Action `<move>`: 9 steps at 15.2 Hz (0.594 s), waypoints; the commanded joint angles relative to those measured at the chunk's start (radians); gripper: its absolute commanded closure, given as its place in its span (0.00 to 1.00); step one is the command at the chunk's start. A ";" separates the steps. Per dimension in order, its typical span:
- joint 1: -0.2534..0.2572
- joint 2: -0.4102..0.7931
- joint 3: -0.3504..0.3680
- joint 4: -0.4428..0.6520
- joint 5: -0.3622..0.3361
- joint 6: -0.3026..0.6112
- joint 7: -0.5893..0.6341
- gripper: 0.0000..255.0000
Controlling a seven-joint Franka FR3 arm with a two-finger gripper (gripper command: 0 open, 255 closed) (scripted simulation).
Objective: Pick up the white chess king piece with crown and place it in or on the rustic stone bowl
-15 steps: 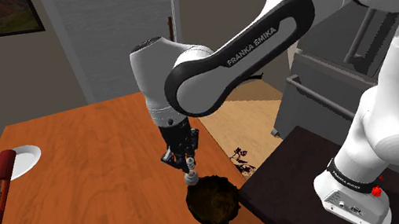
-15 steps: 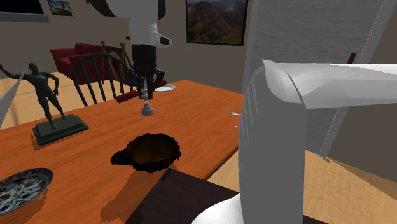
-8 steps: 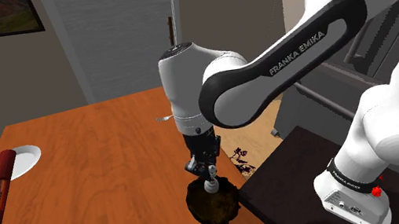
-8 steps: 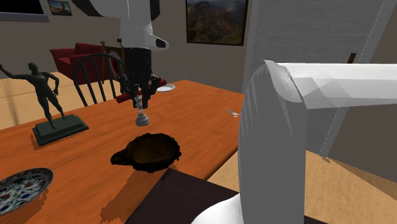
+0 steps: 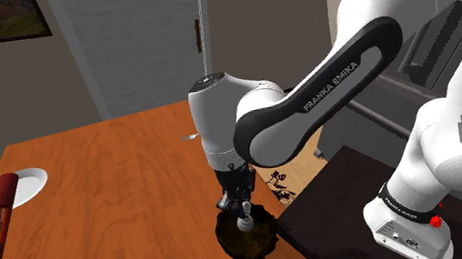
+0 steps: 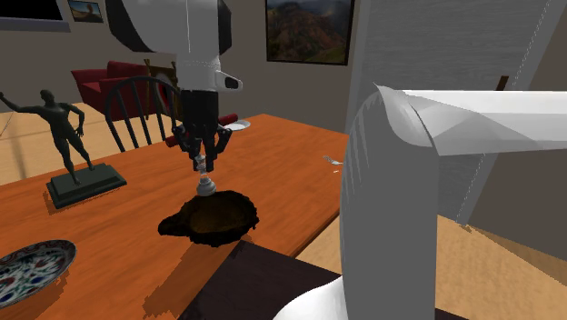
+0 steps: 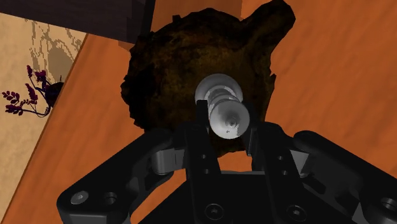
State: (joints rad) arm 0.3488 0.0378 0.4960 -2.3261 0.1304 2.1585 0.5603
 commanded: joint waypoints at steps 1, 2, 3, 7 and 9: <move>0.001 0.023 0.000 -0.009 -0.010 0.030 0.006 1.00; 0.002 0.034 0.000 -0.012 -0.015 0.044 0.009 1.00; 0.003 0.045 -0.001 -0.016 -0.021 0.058 0.012 1.00; 0.006 0.077 -0.003 -0.024 -0.036 0.095 0.020 1.00; 0.006 0.077 -0.003 -0.024 -0.036 0.095 0.020 1.00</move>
State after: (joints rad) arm 0.3545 0.1135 0.4928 -2.3507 0.0948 2.2525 0.5801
